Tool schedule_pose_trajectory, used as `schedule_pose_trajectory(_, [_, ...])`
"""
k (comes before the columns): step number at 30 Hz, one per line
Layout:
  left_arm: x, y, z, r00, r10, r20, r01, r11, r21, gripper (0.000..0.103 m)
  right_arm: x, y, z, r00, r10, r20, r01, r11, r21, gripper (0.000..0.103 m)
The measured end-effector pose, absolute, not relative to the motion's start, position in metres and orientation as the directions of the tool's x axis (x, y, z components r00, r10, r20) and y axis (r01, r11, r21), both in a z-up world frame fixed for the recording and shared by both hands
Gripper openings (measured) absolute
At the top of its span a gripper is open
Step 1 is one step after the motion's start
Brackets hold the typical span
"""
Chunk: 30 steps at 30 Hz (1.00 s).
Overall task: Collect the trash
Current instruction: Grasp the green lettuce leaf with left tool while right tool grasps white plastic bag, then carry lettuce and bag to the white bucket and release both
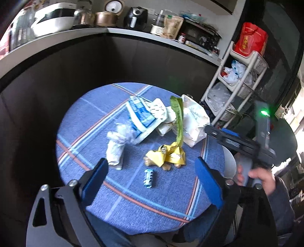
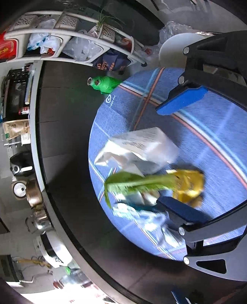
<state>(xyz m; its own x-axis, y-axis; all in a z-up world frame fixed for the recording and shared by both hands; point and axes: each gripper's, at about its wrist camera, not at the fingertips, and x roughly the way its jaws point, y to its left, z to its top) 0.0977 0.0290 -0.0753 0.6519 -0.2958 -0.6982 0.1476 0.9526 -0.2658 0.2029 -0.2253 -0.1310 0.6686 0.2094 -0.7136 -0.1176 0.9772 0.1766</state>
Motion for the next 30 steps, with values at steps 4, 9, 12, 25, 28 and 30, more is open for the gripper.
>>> schedule_pose_trajectory(4, [0.126,0.007,-0.085,0.618,-0.342,-0.708,0.199,0.939,-0.279,0.074,0.227,-0.227,-0.149,0.646,0.217,-0.732,-0.122,0.976,0.181,0.062])
schedule_pose_trajectory(9, [0.168,-0.026,-0.106,0.569,-0.395,-0.721,0.245,0.918,-0.311,0.056,0.237,-0.239,-0.164,0.639,0.192,-0.745,-0.103,0.981,0.164,0.021])
schedule_pose_trajectory(12, [0.201,-0.051,-0.126,0.535,-0.394,-0.748,0.250,0.919,-0.305,0.055,0.235,-0.250,-0.165,0.646,0.212,-0.733,-0.105,0.976,0.190,0.020])
schedule_pose_trajectory(25, [0.276,-0.099,-0.176,0.416,-0.371,-0.830,0.199,0.928,-0.315,0.011,0.215,-0.278,-0.162,0.668,0.230,-0.707,-0.082,0.968,0.237,0.019])
schedule_pose_trajectory(28, [0.272,-0.107,-0.164,0.431,-0.373,-0.821,0.223,0.926,-0.304,0.011,0.206,-0.283,-0.154,0.684,0.234,-0.691,-0.076,0.965,0.251,0.019])
schedule_pose_trajectory(30, [0.263,-0.109,-0.152,0.445,-0.385,-0.808,0.239,0.921,-0.307,0.011,0.194,-0.289,-0.144,0.710,0.223,-0.668,-0.065,0.965,0.253,0.019])
